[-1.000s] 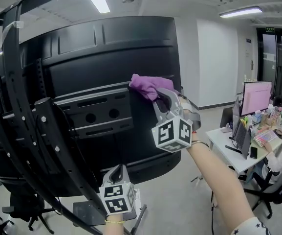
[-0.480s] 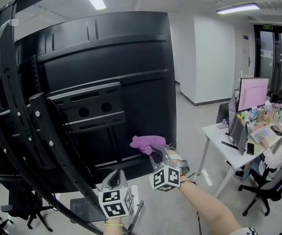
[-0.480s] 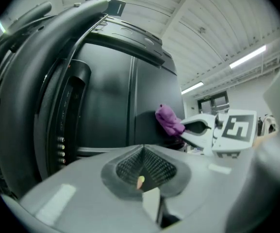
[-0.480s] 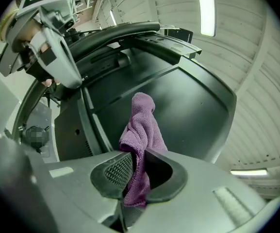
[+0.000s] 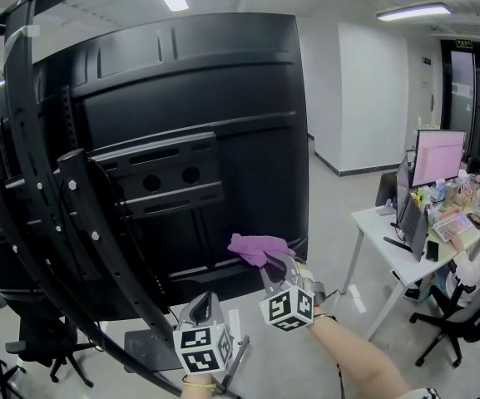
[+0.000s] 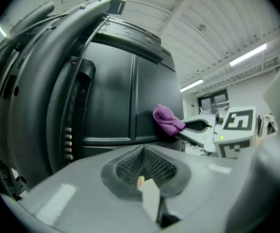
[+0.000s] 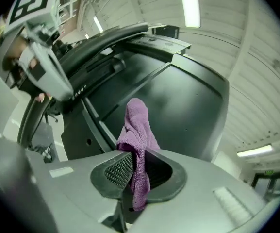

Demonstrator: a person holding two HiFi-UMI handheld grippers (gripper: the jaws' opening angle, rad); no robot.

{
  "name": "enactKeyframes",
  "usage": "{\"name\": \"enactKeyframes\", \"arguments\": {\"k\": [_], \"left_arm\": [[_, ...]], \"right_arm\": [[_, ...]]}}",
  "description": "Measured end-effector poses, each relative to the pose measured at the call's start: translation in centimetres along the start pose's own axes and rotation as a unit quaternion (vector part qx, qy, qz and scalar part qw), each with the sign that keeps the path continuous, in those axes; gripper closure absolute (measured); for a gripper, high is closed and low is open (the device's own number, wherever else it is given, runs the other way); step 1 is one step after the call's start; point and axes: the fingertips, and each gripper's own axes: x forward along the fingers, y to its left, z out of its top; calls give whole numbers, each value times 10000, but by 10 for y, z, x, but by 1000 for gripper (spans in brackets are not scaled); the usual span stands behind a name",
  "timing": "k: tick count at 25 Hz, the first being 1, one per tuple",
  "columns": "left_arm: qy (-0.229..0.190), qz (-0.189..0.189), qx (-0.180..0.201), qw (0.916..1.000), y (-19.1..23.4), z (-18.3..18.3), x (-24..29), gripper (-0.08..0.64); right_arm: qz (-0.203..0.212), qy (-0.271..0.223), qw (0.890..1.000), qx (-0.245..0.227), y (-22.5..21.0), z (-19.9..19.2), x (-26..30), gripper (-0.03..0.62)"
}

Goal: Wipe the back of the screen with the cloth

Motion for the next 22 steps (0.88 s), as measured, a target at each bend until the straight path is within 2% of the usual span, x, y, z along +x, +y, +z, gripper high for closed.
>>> {"name": "enactKeyframes", "arguments": {"k": [2,4,7,10,13,15,22], "left_arm": [[-46,-57,10,10000,-5,-1,-14,552],[-116,-113,2,9999,-11,-2,-30,552],[-237,-156,-82,9996,-16,-10,-59,552],[-235,-62,-192,9995,-13,-27,-93,552],[-133,46,-298,9995,-8,-47,-125,552],[-93,130,-336,9993,-3,-58,-144,552],[-36,301,-350,9989,5,-77,-203,552]], "right_arm": [[7,-301,9968,739,-1,14,-22,548],[123,-559,9873,1485,5,25,-48,548],[311,-809,9642,2505,27,35,-90,548],[538,-861,9406,3239,60,40,-127,548],[782,-700,9232,3696,94,41,-159,548],[921,-607,9154,3871,113,42,-177,548],[1142,-664,9089,3955,150,65,-222,548]]}}
